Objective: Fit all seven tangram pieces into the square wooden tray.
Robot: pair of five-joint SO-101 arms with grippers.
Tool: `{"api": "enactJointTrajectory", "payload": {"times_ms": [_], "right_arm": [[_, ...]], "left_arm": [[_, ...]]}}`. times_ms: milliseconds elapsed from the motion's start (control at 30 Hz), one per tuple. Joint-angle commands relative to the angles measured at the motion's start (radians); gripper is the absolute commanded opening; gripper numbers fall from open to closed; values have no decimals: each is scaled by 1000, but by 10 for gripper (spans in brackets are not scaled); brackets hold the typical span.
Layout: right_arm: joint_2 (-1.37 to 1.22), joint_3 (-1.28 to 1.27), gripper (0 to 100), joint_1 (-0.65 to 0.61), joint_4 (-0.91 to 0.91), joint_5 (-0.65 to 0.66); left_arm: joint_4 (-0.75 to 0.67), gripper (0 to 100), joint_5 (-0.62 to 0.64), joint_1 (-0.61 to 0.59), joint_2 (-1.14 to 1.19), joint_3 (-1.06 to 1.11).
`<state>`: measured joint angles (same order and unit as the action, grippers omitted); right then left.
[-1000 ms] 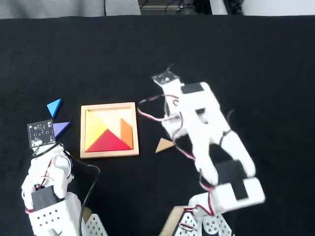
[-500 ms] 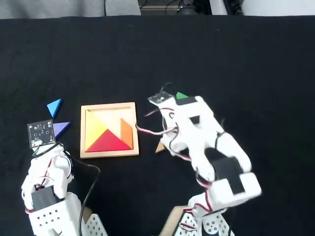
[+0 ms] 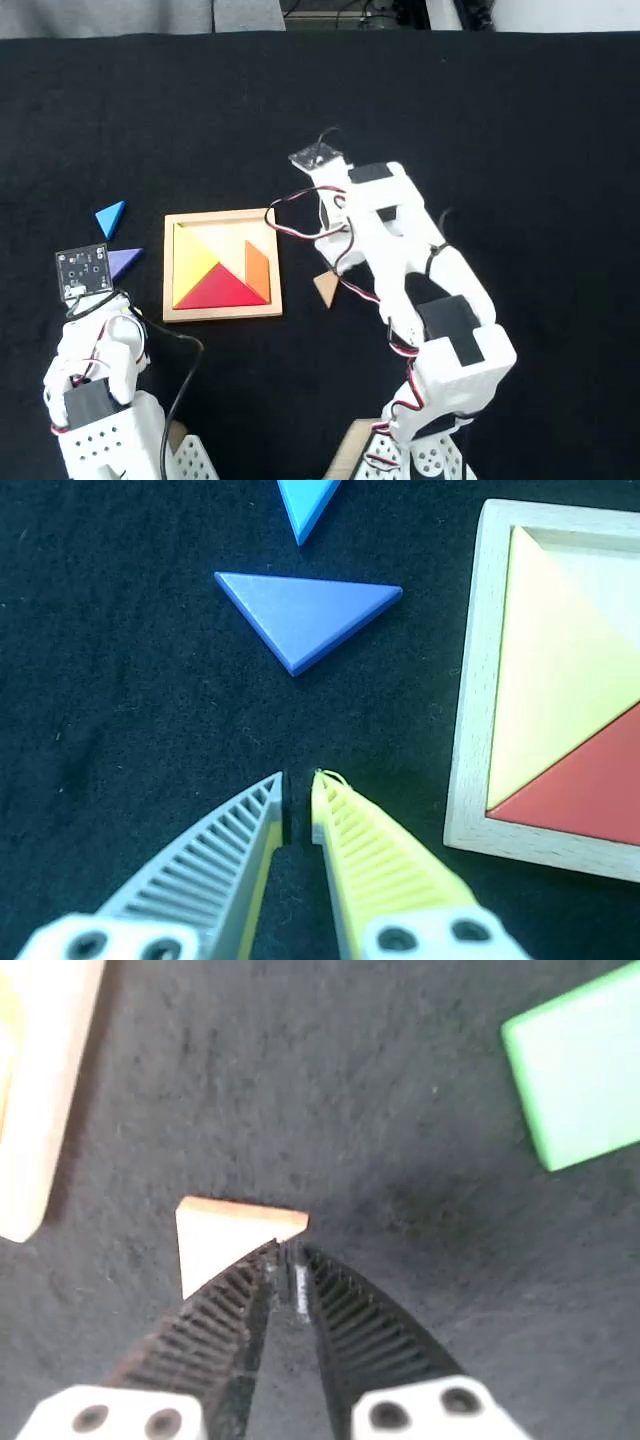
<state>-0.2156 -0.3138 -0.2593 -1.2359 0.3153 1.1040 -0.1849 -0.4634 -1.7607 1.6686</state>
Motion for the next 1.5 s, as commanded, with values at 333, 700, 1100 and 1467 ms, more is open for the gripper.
{"api": "enactJointTrajectory", "payload": {"times_ms": [333, 700, 1100, 1467], "right_arm": [[404, -88, 11, -20, -14, -304], [341, -151, 103, -117, -34, -509], [48, 21, 190, -230, 9, -865], [42, 16, 191, -184, 3, -870]], "left_arm": [[-9, 66, -6, -1, -6, -38], [-9, 66, -6, -1, -6, -38], [-9, 66, -6, 1, -6, -36], [-9, 66, -6, 1, -6, -36]]}}
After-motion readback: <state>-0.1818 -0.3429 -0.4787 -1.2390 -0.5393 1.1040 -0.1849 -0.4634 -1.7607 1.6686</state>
